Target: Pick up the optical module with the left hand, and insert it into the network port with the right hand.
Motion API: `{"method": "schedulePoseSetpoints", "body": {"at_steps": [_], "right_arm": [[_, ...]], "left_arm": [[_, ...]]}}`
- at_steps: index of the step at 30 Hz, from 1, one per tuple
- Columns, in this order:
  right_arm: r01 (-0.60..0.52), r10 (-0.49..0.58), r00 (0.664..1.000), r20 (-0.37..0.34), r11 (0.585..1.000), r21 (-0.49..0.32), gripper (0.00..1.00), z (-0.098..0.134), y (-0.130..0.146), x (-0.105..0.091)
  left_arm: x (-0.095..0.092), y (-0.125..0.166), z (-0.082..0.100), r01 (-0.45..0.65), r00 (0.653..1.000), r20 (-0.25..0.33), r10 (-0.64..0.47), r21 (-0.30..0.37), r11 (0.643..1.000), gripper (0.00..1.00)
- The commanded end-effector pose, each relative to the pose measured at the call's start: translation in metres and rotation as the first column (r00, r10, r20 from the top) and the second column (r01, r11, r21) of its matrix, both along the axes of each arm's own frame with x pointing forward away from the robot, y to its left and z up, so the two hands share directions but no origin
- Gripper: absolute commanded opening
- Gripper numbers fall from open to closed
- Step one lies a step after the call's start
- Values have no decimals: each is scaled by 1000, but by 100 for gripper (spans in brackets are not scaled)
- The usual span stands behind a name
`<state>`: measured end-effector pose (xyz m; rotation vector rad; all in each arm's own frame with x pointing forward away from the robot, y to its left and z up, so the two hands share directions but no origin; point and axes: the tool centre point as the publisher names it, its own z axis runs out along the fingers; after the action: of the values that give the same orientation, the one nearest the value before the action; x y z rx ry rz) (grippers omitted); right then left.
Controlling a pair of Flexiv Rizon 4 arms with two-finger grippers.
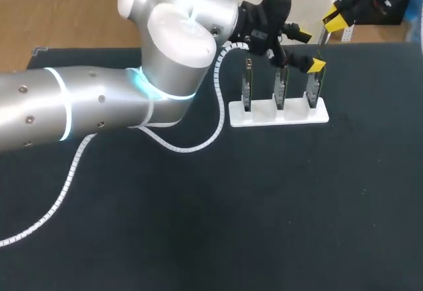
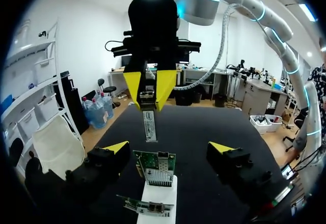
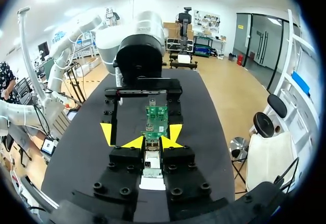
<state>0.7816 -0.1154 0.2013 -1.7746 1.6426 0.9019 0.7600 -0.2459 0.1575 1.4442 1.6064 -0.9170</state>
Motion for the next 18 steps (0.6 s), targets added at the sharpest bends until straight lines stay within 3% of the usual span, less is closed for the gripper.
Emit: {"method": "schedulePoseSetpoints", "body": {"at_steps": [1, 18], "right_arm": [[8, -8, 1000, 7, 1000, -2, 0, 0, 0, -4], [6, -6, 1000, 9, 1000, -7, 0, 0, -2, -7]], "left_arm": [[2, -2, 1, 9, 1000, -3, -8, 47, 999, 100], [-1, -1, -13, 17, 999, -31, -14, 115, 993, 100]]}}
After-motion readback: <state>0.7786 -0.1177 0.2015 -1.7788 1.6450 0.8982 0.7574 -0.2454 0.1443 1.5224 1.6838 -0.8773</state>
